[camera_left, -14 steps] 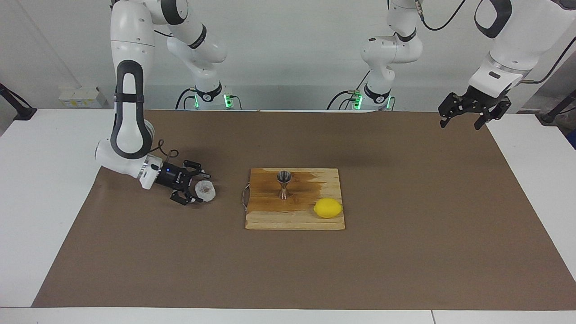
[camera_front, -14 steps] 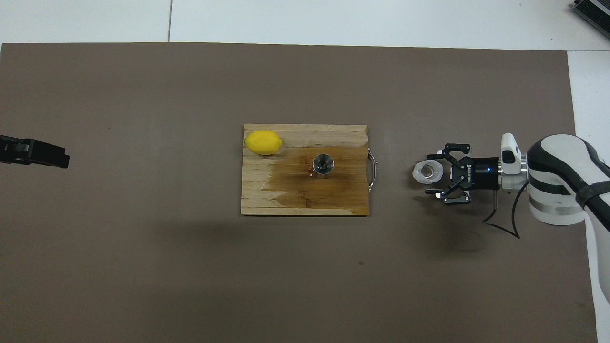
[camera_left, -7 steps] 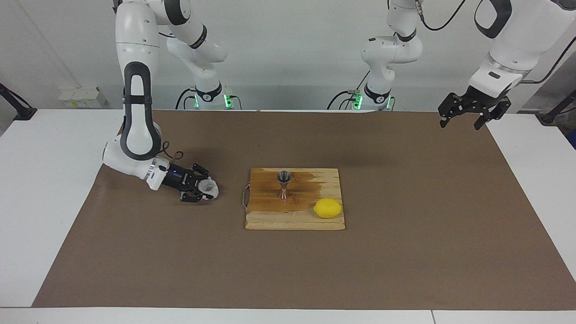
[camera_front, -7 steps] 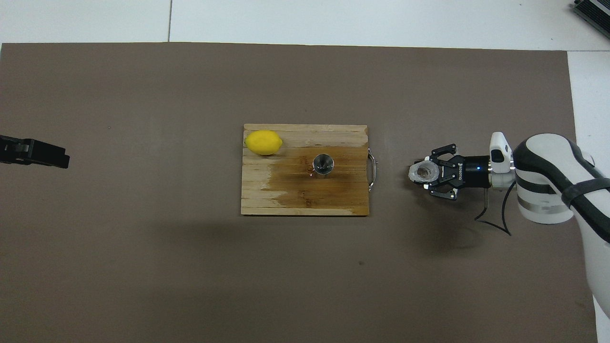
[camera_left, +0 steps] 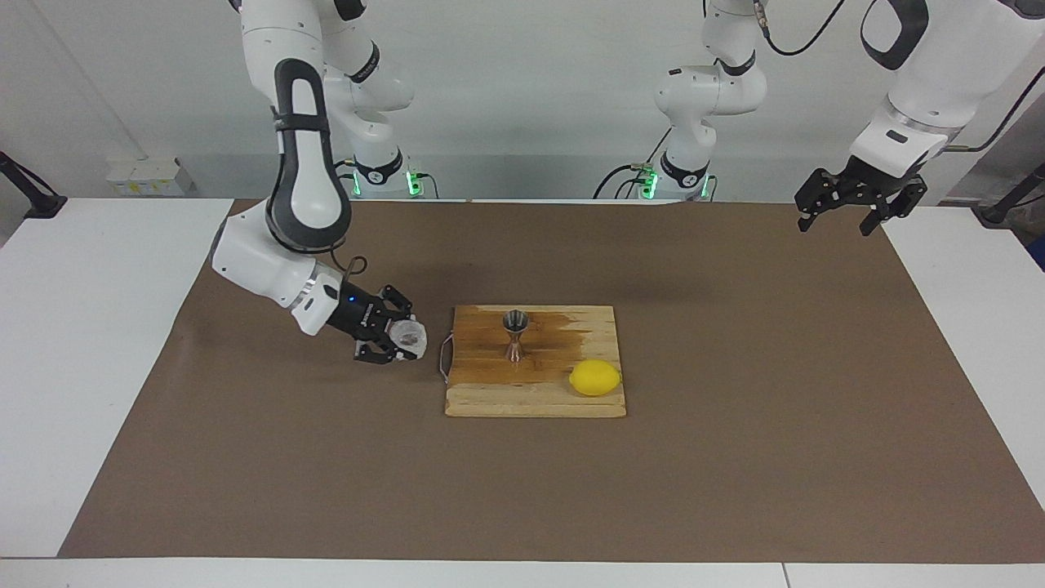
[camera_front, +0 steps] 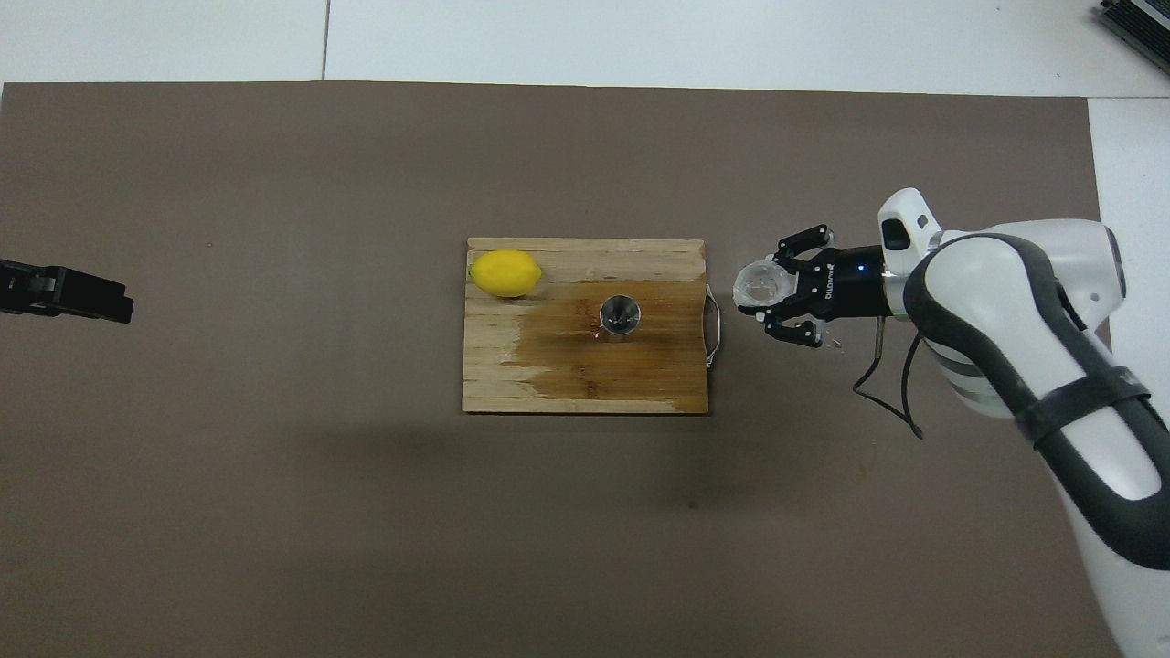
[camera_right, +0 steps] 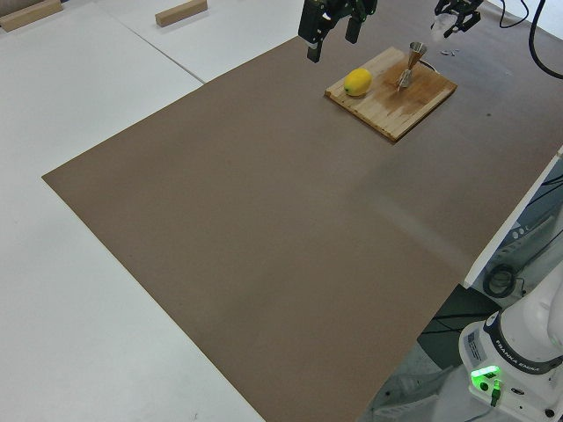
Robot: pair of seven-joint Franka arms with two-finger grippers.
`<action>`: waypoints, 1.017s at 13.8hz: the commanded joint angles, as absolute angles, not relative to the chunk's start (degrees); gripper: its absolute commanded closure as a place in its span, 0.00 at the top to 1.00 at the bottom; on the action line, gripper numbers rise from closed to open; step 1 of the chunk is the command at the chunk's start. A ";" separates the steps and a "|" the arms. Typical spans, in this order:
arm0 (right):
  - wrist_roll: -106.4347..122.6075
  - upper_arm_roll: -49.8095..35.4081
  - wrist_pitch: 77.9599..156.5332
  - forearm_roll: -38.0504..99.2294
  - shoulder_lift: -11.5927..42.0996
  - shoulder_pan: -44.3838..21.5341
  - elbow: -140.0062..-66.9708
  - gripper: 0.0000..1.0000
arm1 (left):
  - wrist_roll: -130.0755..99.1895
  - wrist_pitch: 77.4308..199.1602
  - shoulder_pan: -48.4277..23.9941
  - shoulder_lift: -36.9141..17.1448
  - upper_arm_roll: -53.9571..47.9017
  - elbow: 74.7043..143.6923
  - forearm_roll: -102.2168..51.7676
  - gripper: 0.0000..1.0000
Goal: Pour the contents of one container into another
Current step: 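Lift the white cup with the right gripper over the metal cup, then tilt the white cup with the right gripper to pour into the metal cup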
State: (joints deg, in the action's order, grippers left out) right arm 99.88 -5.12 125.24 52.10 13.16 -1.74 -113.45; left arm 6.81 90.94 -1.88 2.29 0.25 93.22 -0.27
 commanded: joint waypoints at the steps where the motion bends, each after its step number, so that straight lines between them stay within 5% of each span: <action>1: 85.93 -5.19 127.86 42.85 13.54 -6.66 -108.91 0.05 | 7.73 90.61 -1.32 3.78 0.09 94.66 -0.97 1.00; 14: 56.42 -5.27 127.62 0.72 13.54 -21.61 -102.57 0.06 | 7.73 90.53 -1.32 3.78 0.09 94.66 -0.97 1.00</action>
